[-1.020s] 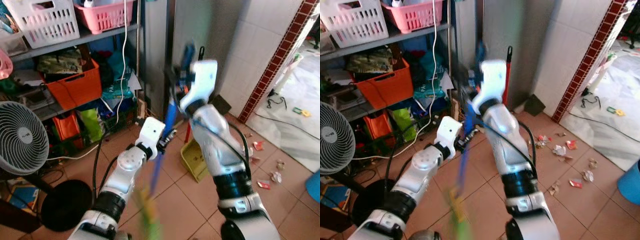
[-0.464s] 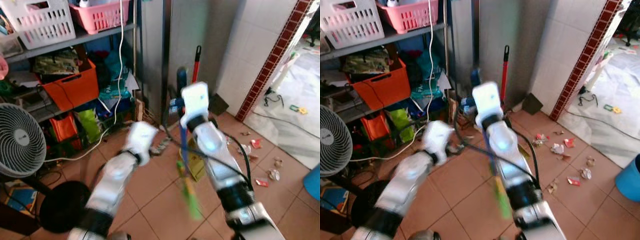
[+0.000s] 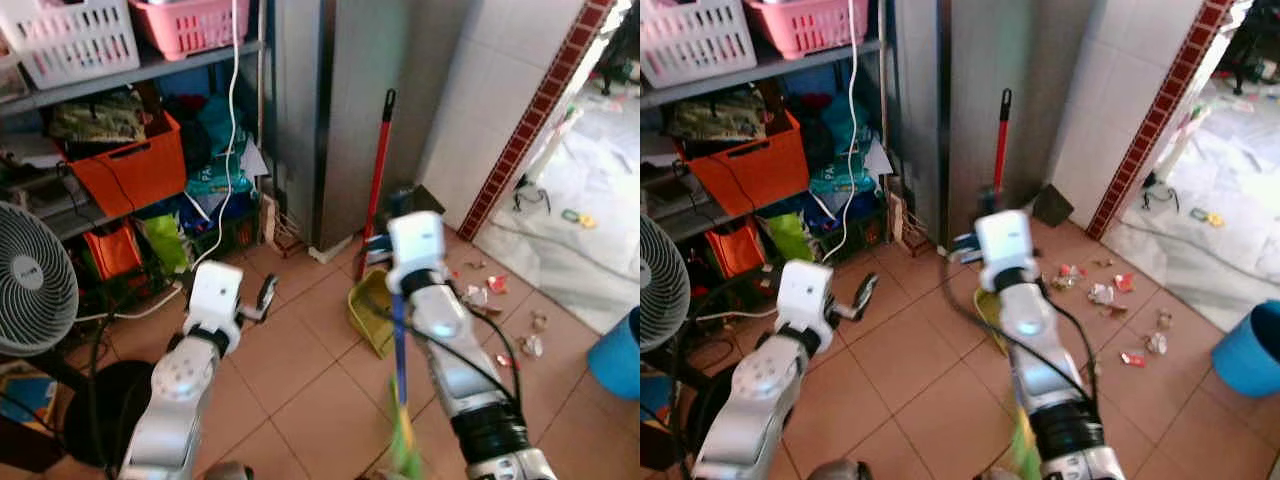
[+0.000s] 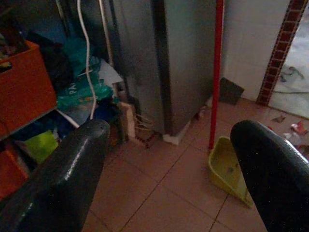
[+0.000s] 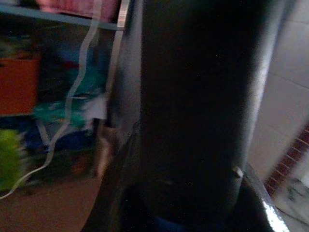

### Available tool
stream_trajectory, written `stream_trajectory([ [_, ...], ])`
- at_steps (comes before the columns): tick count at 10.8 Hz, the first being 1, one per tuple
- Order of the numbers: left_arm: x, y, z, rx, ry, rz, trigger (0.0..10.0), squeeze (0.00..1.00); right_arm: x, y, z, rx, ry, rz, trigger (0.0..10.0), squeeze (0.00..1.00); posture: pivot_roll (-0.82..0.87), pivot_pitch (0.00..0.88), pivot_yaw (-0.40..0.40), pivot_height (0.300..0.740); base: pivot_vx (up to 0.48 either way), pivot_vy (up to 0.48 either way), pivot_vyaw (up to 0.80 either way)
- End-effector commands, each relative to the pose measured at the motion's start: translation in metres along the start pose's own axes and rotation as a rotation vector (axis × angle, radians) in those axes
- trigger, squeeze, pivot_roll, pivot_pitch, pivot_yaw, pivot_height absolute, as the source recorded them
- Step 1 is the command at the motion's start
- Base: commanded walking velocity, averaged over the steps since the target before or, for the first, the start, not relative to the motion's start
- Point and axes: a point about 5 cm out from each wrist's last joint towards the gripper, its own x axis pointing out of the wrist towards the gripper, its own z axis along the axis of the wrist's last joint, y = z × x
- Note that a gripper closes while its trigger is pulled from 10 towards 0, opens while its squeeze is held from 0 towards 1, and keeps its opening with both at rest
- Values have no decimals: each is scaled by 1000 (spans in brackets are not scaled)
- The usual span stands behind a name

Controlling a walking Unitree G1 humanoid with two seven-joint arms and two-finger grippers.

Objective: Sweep floor

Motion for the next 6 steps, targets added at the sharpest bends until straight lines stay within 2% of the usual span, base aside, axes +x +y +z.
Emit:
stream_trajectory([
  [1, -4, 1, 7, 14, -18, 27, 10000, 0, 0, -16, 4, -20, -14, -77, 10000, 0, -33, 0, 17, 740, 0, 0, 0],
  [2, -8, 2, 7, 2, -26, 48, 10000, 0, -5, -28, -2, -11, 7, -135, 2980, 0, -32, 0, 22, 740, 0, 0, 0],
  [3, -11, 1, 7, -55, -22, 48, 10000, 0, -11, -39, -11, -2, 37, -180, 0, 0, -36, 0, 24, 740, 0, 0, 0],
  [4, -13, 1, 6, -92, -14, 50, 10000, 0, -14, -45, -17, -25, 64, -201, 9765, 0, -36, 0, 12, 740, 0, 0, 0],
  [6, -14, 1, 14, -64, -47, 59, 10000, 0, -8, -51, -11, -76, 68, -239, 10000, 0, -25, 31, 3, 740, 0, 0, 0],
])
